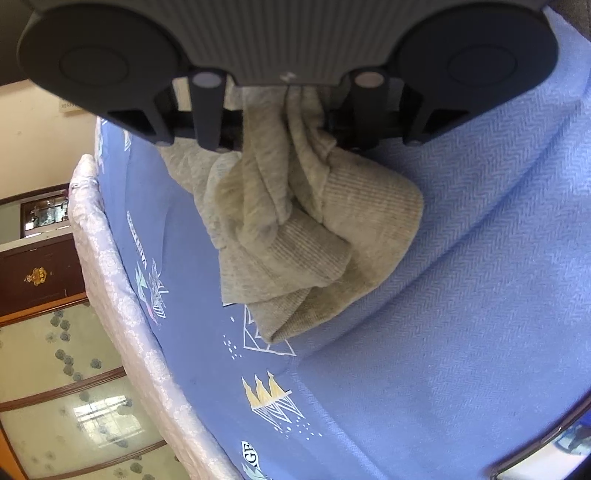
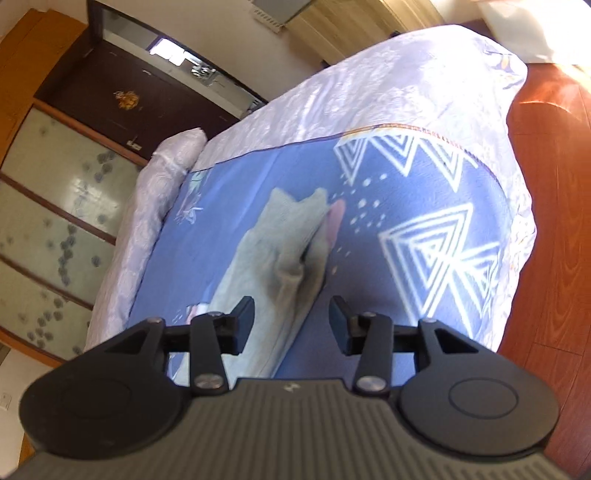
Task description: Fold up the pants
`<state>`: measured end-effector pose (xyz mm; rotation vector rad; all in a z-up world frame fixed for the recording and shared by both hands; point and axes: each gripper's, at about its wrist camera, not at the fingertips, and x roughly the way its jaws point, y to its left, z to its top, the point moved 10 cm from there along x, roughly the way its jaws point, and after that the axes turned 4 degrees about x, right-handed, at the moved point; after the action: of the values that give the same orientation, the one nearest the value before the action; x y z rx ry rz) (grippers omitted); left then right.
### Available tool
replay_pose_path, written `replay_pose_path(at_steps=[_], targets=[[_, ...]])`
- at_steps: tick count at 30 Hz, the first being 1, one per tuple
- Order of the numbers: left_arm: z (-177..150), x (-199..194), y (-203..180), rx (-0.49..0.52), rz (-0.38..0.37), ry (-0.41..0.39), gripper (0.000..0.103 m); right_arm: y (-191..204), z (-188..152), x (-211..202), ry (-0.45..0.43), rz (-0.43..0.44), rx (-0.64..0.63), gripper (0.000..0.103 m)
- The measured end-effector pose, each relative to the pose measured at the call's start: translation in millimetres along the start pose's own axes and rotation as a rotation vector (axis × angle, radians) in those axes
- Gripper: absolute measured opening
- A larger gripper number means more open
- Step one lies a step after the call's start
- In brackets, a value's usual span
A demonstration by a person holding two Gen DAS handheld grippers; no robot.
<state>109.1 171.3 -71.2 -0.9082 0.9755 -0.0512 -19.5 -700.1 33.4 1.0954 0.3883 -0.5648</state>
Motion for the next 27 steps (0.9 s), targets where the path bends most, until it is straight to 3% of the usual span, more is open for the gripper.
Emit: replay_pose_path(at_steps=[9, 10, 11, 13, 15, 21, 24, 27], targets=[[-0.6, -0.5, -4.1, 0.038, 0.056, -0.016, 0.030, 1.4, 21.8, 40.3, 0.006, 0.017, 0.000, 0.046], [-0.3, -0.3, -5.2, 0.047, 0.067, -0.017, 0.029, 2.8, 21.7, 43.9, 0.016, 0.015, -0.002, 0.038], [0.3, -0.5, -6.4, 0.055, 0.078, -0.016, 0.029, 3.1, 21.6, 47.9, 0.030, 0.006, -0.009, 0.024], [3.4, -4.2, -8.1, 0.054, 0.097, -0.014, 0.025, 5.4, 19.7, 52.4, 0.042, -0.025, -0.031, 0.015], [11.8, -20.3, -14.6, 0.052, 0.073, -0.047, 0.024, 14.6, 21.4, 40.9, 0.014, -0.024, -0.039, 0.012], [35.9, -53.7, -27.0, 0.137, 0.108, -0.149, 0.023, 66.9, 24.0, -28.1, -0.108, 0.168, -0.077, 0.012], [48.5, -59.3, -8.3, 0.075, 0.117, -0.167, 0.023, 62.7, 8.7, -30.5, -0.100, 0.125, -0.115, 0.012], [39.2, -41.4, 13.9, 0.078, 0.209, -0.085, 0.027, 32.2, -8.5, -13.0, -0.044, 0.014, -0.078, 0.012]])
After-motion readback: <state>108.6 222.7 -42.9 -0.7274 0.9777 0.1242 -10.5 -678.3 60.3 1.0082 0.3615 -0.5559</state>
